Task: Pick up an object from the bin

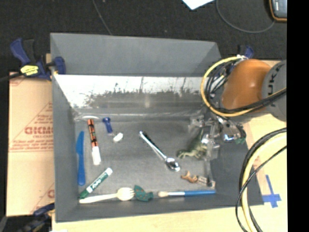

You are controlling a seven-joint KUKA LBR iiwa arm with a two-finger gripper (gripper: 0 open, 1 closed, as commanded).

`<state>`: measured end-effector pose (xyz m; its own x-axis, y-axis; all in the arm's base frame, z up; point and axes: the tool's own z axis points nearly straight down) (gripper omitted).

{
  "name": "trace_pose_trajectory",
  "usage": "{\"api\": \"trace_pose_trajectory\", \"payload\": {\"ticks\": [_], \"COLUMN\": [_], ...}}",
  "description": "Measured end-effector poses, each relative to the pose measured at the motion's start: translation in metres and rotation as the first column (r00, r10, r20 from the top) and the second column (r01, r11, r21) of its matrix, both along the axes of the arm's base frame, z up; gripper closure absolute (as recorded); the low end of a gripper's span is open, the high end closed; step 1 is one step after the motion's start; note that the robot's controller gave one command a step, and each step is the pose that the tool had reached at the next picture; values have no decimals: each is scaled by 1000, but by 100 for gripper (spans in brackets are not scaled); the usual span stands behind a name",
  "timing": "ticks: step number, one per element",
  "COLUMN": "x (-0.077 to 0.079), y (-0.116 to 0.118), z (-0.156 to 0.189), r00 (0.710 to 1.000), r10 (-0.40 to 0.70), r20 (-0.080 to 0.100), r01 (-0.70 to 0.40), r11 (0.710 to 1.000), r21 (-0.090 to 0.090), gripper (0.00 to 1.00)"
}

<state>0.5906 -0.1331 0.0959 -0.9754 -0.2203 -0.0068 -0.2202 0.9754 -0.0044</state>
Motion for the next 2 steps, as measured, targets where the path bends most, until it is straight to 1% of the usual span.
{"api": "trace_pose_trajectory", "payload": {"ticks": [1,2], "x": [0,12], "y": [-9,-6], "z": [-24,-23], "r00": [985,986], "r10": [170,166], "r20": [10,6], "r01": [-170,-166], "r11": [985,986], "r21": [-3,-3], "gripper": [0,0]}}
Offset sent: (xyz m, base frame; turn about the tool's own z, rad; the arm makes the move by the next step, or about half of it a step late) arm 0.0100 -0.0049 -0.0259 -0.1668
